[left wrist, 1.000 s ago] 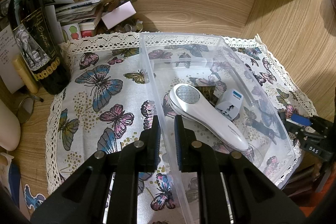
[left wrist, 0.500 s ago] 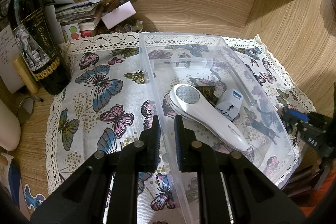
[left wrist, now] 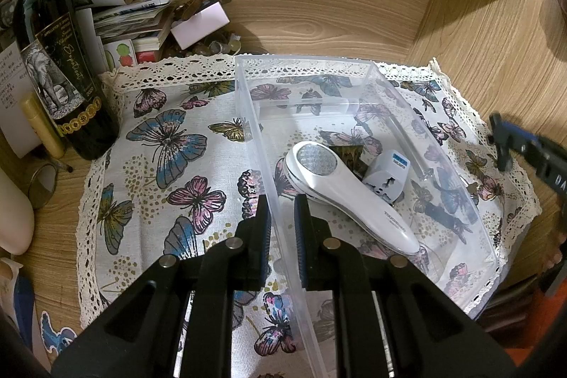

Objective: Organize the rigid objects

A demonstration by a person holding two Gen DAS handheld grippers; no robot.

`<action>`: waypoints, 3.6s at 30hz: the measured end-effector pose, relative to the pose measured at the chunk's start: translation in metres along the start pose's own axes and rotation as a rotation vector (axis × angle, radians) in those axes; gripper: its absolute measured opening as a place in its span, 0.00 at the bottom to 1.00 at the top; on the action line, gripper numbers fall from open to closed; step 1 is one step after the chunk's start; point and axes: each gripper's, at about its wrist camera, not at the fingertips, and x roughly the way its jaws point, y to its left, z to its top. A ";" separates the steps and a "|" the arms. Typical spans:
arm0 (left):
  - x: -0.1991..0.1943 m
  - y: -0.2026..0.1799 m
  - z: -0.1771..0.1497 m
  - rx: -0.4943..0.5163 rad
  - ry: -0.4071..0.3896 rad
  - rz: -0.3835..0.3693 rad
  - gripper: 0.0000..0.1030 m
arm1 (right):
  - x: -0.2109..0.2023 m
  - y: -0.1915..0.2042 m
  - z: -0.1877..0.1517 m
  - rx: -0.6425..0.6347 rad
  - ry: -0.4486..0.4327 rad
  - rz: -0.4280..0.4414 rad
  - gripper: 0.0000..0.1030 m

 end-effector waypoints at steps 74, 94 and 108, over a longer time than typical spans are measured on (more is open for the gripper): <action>0.000 -0.001 -0.001 0.002 -0.003 0.000 0.12 | 0.044 -0.039 -0.058 0.081 0.261 -0.121 0.49; 0.000 -0.001 -0.001 0.004 -0.003 0.000 0.12 | 0.051 -0.056 -0.068 0.128 0.230 -0.127 0.22; 0.001 -0.001 -0.001 0.005 -0.003 0.000 0.12 | 0.010 -0.043 -0.031 0.094 0.080 -0.127 0.22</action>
